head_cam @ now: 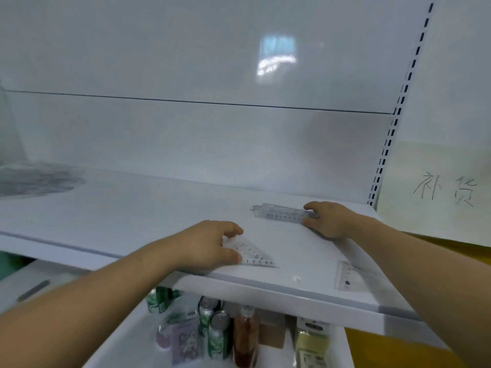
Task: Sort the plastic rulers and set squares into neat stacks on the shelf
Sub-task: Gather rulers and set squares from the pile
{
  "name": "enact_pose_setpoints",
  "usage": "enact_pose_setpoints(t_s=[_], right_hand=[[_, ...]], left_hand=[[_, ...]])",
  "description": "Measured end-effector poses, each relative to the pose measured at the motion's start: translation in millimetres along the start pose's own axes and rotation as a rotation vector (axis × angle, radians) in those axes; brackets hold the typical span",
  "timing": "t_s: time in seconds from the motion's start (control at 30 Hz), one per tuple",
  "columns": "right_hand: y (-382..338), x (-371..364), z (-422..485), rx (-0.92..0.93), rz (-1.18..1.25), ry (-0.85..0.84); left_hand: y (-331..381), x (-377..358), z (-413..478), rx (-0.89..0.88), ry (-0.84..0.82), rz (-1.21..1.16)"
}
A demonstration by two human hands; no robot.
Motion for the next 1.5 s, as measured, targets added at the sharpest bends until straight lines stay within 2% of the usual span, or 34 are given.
enact_pose_setpoints(t_s=[0.13, 0.4, 0.53, 0.67, 0.8, 1.1, 1.33, 1.5], right_hand=[[-4, 2, 1, 0.01, -0.072, 0.039], [-8, -2, -1, -0.01, -0.184, -0.022], [-11, 0, -2, 0.032, -0.181, 0.023], [-14, 2, -2, 0.028, -0.176, -0.005], [-42, 13, -5, 0.069, -0.178, 0.01], [-196, 32, 8, 0.286, -0.022, 0.016], [-374, 25, 44, 0.407, 0.073, 0.003], [-473, 21, 64, 0.469, 0.141, -0.009]], left_hand=[[0, -1, -9, 0.013, 0.008, -0.006], [3, -2, -12, -0.027, 0.027, 0.021], [4, -3, -10, -0.02, 0.012, 0.045], [4, -3, -7, -0.01, -0.012, 0.049], [-13, 14, -10, 0.041, 0.02, 0.068], [-115, 71, -46, 0.218, 0.074, 0.179], [-250, 138, -117, 0.342, 0.154, 0.182], [-334, 176, -163, 0.438, 0.205, 0.191]])
Point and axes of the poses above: each hand's wrist, its own z-axis towards the middle knuckle, its own x-axis out of the back of the hand, y = z × x, the point moved 3 cm from there along z, towards the middle knuckle, and after that the axes turned 4 degrees about -y, right-handed, at the moved point
